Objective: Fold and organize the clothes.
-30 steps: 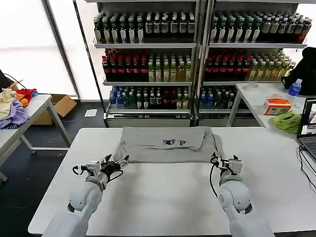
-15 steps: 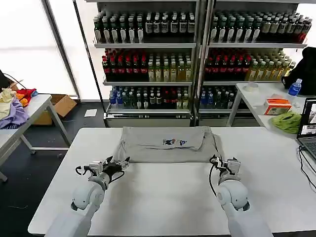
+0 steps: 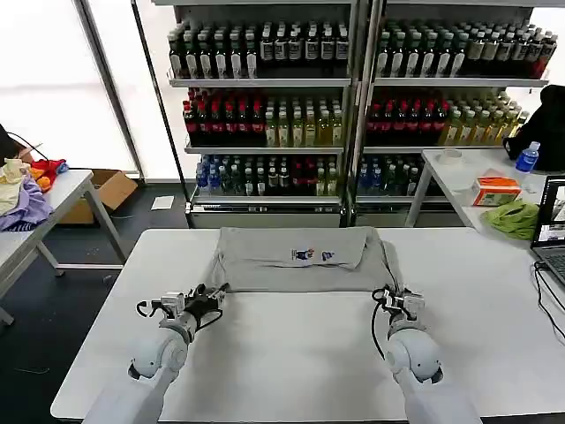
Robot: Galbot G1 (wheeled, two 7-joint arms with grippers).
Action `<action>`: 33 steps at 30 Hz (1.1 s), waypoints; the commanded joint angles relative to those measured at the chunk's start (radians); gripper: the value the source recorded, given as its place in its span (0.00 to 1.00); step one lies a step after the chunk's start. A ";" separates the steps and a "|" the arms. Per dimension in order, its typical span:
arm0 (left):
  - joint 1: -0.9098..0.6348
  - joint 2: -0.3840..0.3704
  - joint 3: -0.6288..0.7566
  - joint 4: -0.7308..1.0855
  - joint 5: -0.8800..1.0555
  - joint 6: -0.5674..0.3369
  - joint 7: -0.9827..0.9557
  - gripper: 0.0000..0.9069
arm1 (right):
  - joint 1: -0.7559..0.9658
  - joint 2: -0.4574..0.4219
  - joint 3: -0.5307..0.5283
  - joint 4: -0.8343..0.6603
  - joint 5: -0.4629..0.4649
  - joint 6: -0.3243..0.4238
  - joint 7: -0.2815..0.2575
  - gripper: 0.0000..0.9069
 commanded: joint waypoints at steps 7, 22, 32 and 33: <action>0.031 -0.009 0.000 0.010 -0.004 0.002 0.010 0.00 | -0.020 0.008 0.002 0.000 0.005 -0.002 -0.004 0.00; 0.158 0.022 -0.065 -0.174 0.029 -0.040 0.014 0.00 | -0.175 0.009 0.037 0.308 -0.038 -0.002 -0.009 0.00; 0.418 0.076 -0.145 -0.446 0.037 -0.042 0.008 0.00 | -0.374 0.020 0.068 0.521 -0.051 -0.002 0.025 0.00; 0.453 0.078 -0.170 -0.478 0.037 -0.044 0.008 0.00 | -0.411 0.024 0.072 0.546 -0.066 -0.002 0.026 0.00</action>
